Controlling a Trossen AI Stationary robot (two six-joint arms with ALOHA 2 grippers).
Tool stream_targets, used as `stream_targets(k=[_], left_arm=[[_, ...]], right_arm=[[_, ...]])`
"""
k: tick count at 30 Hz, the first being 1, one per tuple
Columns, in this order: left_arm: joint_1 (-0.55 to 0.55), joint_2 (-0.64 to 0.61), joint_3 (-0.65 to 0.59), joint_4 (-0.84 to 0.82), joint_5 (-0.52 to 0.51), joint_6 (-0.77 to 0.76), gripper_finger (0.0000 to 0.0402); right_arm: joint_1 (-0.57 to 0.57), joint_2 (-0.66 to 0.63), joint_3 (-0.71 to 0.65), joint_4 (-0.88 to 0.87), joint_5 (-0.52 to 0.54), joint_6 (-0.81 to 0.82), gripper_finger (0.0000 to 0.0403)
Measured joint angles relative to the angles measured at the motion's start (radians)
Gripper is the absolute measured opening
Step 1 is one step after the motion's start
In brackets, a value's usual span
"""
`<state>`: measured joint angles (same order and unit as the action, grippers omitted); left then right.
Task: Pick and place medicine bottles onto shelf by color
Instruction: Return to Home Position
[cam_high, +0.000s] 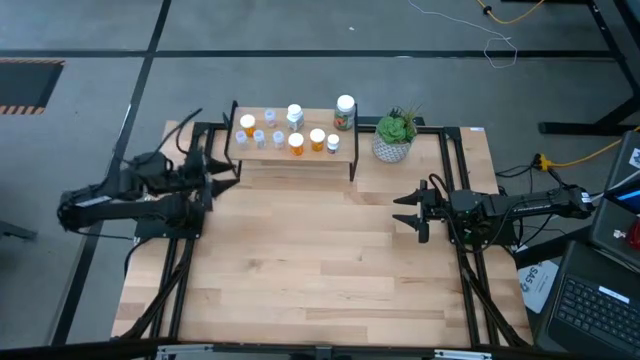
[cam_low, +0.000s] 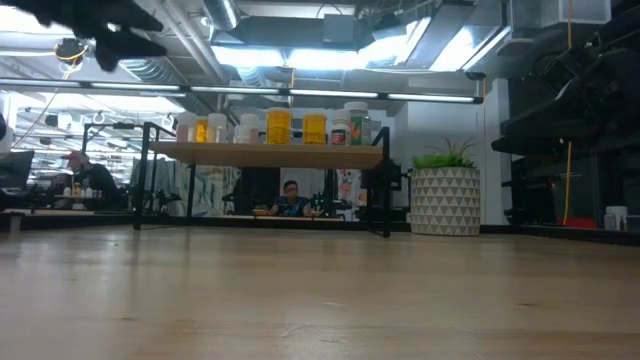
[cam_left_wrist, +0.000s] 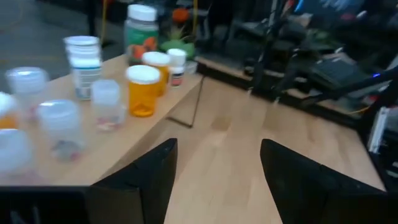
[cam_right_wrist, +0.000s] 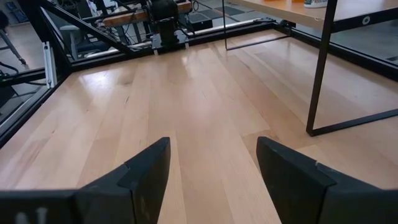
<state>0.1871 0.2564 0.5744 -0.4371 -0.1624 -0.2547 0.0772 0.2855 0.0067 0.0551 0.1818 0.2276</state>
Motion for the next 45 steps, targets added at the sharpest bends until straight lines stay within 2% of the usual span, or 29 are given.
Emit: stream_targets(k=[8,12,20,45], left_arm=[[-0.045,-0.146,-0.313,0.308,0.016,0.058,0.0225],[-0.083,-0.184,-0.402,0.401,0.068,0.134,0.0225],[-0.147,-0.195,-0.556,0.648,0.076,0.169,0.0225],[-0.17,-0.193,-0.566,0.604,0.071,0.154,0.0225]], right_arm=[[0.0,0.0,0.0,0.0,0.0,0.0,0.0241],[0.0,0.0,0.0,0.0,0.0,0.0,0.0241],[0.0,0.0,0.0,0.0,0.0,0.0,0.0241],[0.0,0.0,0.0,0.0,0.0,0.0,0.0241]])
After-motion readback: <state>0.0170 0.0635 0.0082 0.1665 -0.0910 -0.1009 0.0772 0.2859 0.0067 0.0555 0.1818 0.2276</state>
